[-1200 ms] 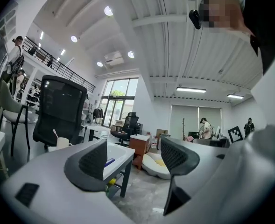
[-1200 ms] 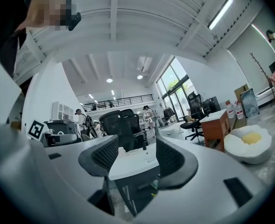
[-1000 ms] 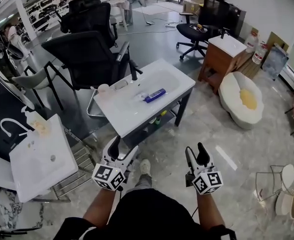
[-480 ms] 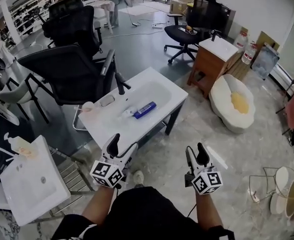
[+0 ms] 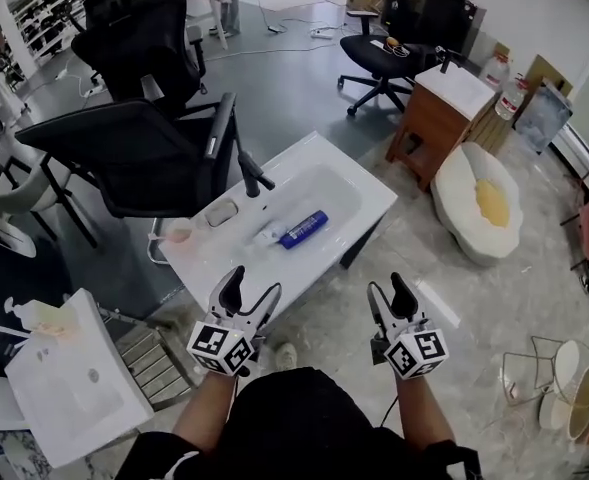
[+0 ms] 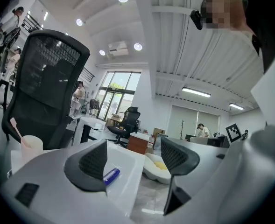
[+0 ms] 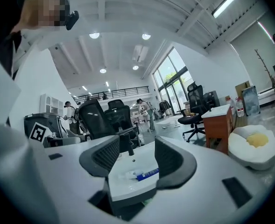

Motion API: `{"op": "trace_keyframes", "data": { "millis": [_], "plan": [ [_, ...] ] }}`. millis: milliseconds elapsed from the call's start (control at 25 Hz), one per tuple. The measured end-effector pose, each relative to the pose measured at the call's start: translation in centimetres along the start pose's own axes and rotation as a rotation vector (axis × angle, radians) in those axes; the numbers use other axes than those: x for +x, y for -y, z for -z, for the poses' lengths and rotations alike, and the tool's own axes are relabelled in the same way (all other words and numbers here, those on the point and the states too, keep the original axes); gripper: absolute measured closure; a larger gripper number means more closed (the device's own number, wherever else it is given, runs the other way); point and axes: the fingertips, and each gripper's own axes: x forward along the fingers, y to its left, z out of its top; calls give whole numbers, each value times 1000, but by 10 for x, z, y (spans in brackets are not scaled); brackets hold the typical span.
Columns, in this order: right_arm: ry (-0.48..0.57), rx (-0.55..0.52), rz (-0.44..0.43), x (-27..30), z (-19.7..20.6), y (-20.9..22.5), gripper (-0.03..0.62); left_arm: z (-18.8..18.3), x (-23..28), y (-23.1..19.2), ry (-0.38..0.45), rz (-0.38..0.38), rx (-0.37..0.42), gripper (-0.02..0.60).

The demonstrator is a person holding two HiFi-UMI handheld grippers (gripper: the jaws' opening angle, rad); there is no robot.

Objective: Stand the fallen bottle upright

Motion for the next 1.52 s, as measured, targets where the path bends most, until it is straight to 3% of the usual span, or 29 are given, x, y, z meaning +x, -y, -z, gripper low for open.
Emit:
{"op": "trace_keyframes", "data": {
  "millis": [240,640,880,1080,1360,1520],
  "plan": [
    [-32,-16,-65,60,4,-18,344,-9,17,-37,1,-15,13,222],
    [-98,-25,-140,109,9,-32,344,-12,37,-59,-6,-3,4,222],
    [-157,-67,-264,147,14,-36,344,-10,50,-67,-2,-50,1,222],
    [-233,-146,-451,195,25,-45,344,-14,63,-80,18,-136,3,222],
    [-350,-376,-767,253,45,-64,350,-34,55,-106,92,-372,27,222],
    [-338,-430,-959,265,51,-97,361,-36,43,-120,112,-479,31,222]
  ]
}}
